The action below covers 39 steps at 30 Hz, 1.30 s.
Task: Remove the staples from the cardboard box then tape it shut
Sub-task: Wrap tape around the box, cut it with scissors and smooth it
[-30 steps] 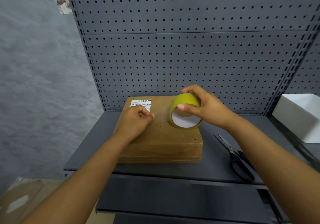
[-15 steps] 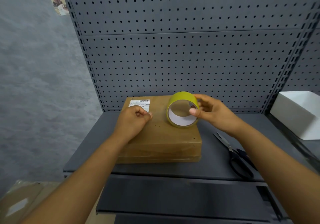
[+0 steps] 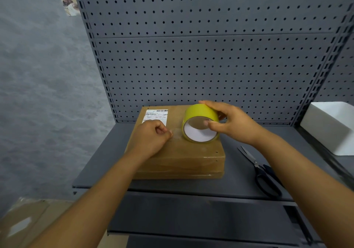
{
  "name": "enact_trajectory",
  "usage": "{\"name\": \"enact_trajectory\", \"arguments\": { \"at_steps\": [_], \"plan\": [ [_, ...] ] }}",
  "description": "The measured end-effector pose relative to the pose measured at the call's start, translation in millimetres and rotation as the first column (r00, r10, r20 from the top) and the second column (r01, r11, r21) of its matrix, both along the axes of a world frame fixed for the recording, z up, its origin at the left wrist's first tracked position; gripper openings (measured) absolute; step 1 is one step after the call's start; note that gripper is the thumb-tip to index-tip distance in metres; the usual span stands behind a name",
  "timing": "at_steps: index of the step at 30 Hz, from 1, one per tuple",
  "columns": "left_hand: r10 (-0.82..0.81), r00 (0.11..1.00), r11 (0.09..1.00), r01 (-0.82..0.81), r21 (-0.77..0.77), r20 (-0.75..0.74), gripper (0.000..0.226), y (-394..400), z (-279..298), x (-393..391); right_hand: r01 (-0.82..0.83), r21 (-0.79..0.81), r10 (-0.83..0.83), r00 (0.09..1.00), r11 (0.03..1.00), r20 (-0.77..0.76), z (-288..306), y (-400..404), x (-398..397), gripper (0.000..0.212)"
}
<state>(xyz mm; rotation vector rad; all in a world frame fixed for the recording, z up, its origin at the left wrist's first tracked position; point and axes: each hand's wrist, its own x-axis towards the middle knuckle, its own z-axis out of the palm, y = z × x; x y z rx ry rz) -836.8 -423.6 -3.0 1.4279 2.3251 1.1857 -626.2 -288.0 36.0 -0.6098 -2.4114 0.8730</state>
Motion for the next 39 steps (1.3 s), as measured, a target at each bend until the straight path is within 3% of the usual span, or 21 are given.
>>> {"name": "enact_trajectory", "arguments": {
  "at_steps": [11, 31, 35, 39],
  "plan": [
    [0.045, 0.99, 0.999, -0.045, 0.005, -0.131, 0.018, -1.8, -4.5, -0.4, -0.016, -0.007, 0.016, 0.999, 1.0, 0.036, 3.0, -1.1, -10.8, 0.055],
    [0.05, 0.979, 0.998, -0.057, -0.03, -0.195, 0.015, 3.7, -8.7, 0.7, 0.008, 0.014, -0.008, 1.0, 1.0, 0.02, 0.1, 1.6, -6.3, 0.053],
    [0.102, 0.991, 0.99, -0.11, -0.094, -0.083, 0.032, 9.5, -5.9, -3.3, 0.022, 0.005, -0.022, 1.0, 1.0, 0.011, -3.5, 1.4, -5.8, 0.054],
    [0.109, 0.994, 0.989, -0.112, -0.093, -0.027, 0.014, 12.3, -3.2, -7.1, 0.035, -0.005, -0.035, 0.999, 0.999, -0.011, -5.2, 0.8, -4.9, 0.053]
  ]
}}
